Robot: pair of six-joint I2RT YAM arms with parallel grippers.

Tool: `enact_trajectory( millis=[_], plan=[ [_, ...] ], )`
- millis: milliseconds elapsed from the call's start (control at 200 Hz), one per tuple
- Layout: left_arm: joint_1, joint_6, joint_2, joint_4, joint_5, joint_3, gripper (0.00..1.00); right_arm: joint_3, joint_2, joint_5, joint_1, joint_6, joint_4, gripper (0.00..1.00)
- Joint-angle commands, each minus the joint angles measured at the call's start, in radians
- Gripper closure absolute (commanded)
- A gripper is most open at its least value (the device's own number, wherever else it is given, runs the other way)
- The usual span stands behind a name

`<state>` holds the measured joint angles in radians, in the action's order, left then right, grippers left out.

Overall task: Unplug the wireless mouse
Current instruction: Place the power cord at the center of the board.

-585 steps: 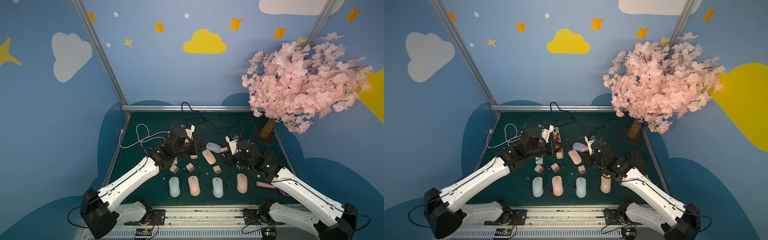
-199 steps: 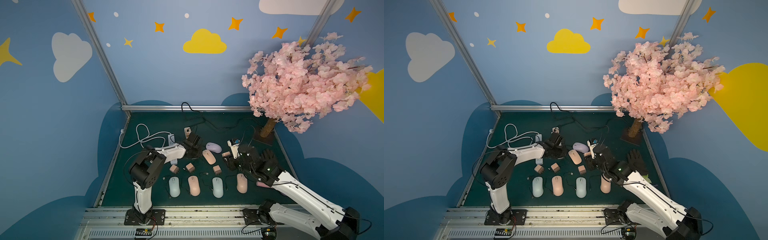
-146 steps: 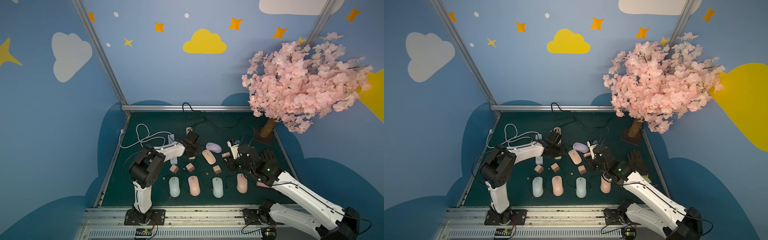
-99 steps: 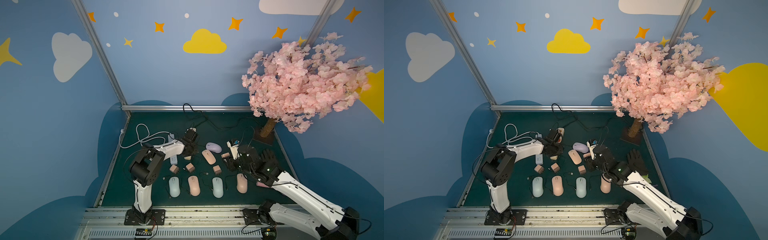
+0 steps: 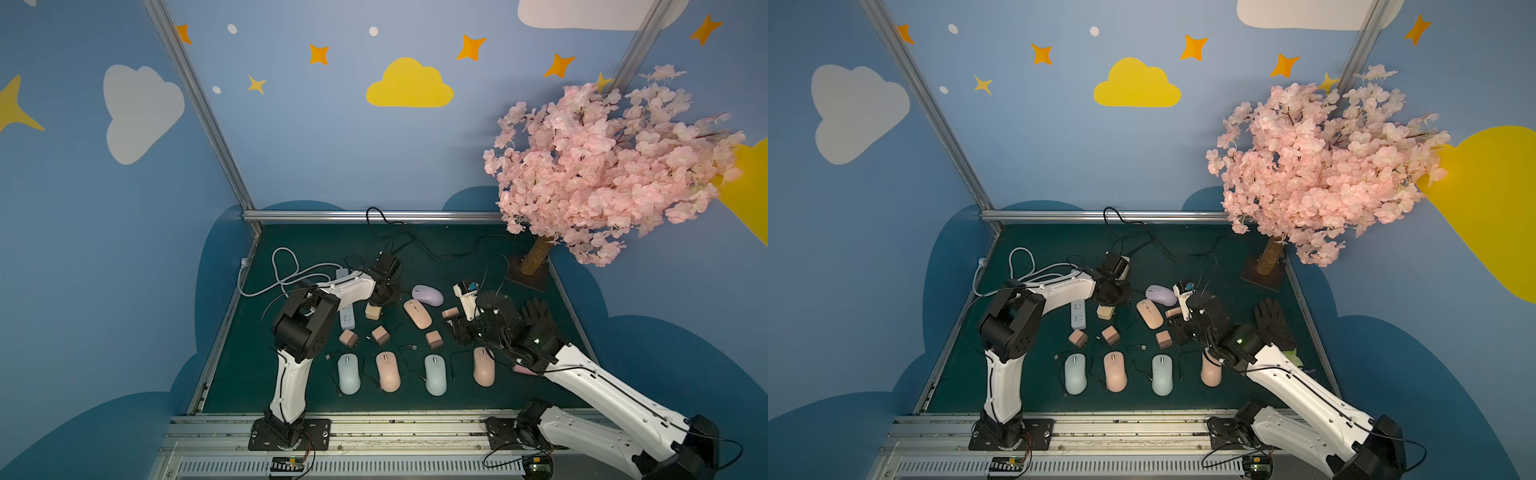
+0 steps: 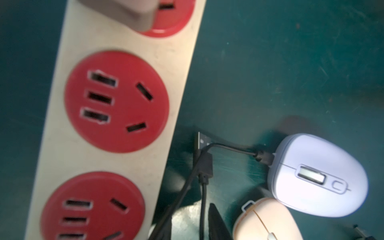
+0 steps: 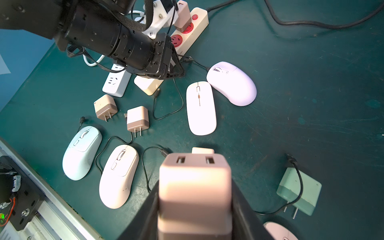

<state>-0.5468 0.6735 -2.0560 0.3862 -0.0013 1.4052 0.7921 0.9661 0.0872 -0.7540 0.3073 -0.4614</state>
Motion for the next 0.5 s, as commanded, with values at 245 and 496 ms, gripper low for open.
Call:
enact_trajectory(
  millis=[245, 496],
  plan=[
    [0.008, -0.009, 0.156, 0.033, 0.044, -0.081, 0.41, 0.015, 0.058, 0.019, 0.007, 0.040, -0.062, 1.00],
    [-0.018, -0.006, 0.339, -0.007, 0.090, -0.182, 0.29, 0.092, 0.206, -0.025, 0.044, 0.032, -0.148, 1.00]
  ],
)
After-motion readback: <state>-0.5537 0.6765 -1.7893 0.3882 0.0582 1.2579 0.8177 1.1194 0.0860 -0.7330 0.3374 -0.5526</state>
